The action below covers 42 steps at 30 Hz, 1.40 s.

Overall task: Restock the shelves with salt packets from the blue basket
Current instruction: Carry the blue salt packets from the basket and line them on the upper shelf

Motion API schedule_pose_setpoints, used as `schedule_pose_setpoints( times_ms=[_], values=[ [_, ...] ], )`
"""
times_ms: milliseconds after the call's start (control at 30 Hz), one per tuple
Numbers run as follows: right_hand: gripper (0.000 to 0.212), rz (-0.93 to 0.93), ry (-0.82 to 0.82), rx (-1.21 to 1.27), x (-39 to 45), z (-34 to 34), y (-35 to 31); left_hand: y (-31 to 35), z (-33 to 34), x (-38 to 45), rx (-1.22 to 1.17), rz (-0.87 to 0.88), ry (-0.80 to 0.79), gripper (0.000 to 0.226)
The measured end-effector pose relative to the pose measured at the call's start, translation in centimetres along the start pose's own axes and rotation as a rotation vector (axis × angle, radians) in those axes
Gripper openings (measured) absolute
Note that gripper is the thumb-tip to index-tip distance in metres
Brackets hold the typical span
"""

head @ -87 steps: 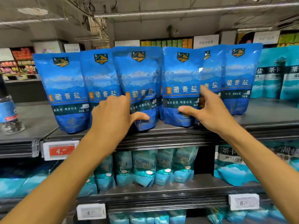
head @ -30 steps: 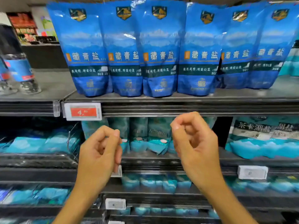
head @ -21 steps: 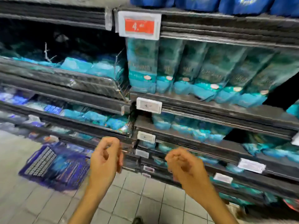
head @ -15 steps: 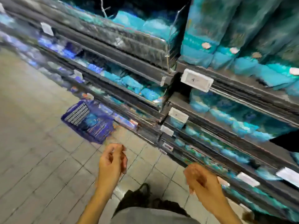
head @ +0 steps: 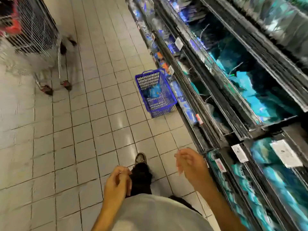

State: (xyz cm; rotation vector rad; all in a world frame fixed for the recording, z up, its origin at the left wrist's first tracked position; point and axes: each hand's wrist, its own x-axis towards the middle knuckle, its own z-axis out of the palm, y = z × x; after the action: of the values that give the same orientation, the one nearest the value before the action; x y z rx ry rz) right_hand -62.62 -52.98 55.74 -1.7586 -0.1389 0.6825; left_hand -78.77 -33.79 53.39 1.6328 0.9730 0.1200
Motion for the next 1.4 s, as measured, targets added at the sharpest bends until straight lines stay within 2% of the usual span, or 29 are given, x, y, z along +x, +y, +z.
schedule_pose_setpoints(
  times_ms=[133, 267, 500, 733, 900, 1233, 1333, 1400],
  values=[
    [0.009, -0.012, 0.025, 0.016, 8.1, 4.0, -3.8, -0.3, -3.8, 5.0, -0.049, -0.037, 0.065, 0.037],
    [0.02, 0.004, 0.036, -0.018, 14.1, 7.9, -6.8, 1.3, -7.6, 12.1, -0.083, -0.057, 0.064, 0.039],
    [0.022, 0.07, 0.149, 0.007, 18.9, 10.5, -8.9, 6.8, -10.2, 24.0, -0.114, 0.005, -0.016, 0.026],
    [0.014, 0.099, 0.294, -0.006, 23.0, 7.7, -9.1, 13.4, -8.2, 35.8, -0.082, 0.041, -0.158, 0.025],
    [0.015, 0.237, 0.383, 0.091, 29.6, 5.9, -8.3, 17.4, -6.0, 43.3, 0.014, 0.055, -0.178, 0.025],
    [0.023, 0.21, 0.199, -0.045, 46.9, 5.4, -12.1, 22.5, -3.0, 54.0, 0.035, -0.077, -0.101, 0.027],
    [0.022, 0.256, 0.222, 0.025, 51.4, 6.5, -12.8, 23.6, -1.9, 58.0, 0.053, -0.094, -0.114, 0.027],
    [0.029, 0.298, 0.26, 0.027, 54.6, 7.5, -12.4, 24.0, -0.9, 61.5, 0.066, -0.102, -0.165, 0.028]
  ],
)
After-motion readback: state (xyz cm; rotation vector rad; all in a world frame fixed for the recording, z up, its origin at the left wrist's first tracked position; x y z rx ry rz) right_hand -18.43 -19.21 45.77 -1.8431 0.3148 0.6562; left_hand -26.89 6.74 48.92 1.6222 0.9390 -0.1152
